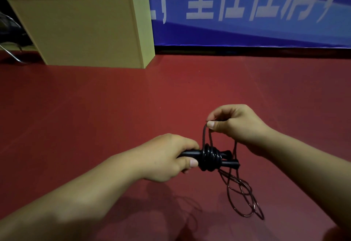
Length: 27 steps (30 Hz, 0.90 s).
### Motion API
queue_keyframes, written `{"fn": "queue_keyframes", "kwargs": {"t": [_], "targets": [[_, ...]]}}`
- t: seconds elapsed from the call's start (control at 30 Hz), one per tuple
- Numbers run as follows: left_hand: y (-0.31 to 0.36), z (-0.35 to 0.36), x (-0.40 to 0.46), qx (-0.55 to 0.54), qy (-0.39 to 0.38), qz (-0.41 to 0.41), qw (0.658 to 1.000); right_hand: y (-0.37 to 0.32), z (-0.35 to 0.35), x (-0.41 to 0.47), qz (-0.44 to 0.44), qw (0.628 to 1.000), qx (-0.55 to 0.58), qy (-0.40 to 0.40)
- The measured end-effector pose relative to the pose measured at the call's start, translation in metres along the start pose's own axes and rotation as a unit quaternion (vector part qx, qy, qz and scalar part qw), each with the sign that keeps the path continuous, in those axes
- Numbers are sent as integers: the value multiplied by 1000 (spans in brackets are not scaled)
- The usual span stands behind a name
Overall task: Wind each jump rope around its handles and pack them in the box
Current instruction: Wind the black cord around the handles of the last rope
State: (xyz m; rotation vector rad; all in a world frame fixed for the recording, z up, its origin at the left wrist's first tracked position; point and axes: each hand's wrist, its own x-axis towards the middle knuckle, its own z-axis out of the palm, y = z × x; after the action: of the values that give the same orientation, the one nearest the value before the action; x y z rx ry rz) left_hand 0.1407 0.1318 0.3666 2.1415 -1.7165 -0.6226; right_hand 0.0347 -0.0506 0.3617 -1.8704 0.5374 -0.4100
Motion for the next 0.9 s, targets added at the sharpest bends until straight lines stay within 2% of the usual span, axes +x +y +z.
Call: {"fn": "queue_keyframes", "kwargs": {"t": [0.27,0.4,0.5,0.57,0.63,0.77,0.9], "targets": [[-3,0,-3,-106,-30,-8,994,6,0,4,16,1000,18,-15],[-5,2,-4,-245,-40,12,969,9,-2,8,46,998,39,-29],[-7,2,-6,-306,-28,39,951,13,-5,8,62,991,97,-67],[-7,2,-7,-349,-5,32,937,17,-6,6,33,987,88,-127],[-8,1,-7,-385,21,15,922,18,-2,3,19,986,29,-166],[-13,2,-4,-395,82,-13,915,18,16,0,65,981,-56,-173],[-13,0,1,-399,178,-67,897,16,22,0,71,979,-38,-189]]}}
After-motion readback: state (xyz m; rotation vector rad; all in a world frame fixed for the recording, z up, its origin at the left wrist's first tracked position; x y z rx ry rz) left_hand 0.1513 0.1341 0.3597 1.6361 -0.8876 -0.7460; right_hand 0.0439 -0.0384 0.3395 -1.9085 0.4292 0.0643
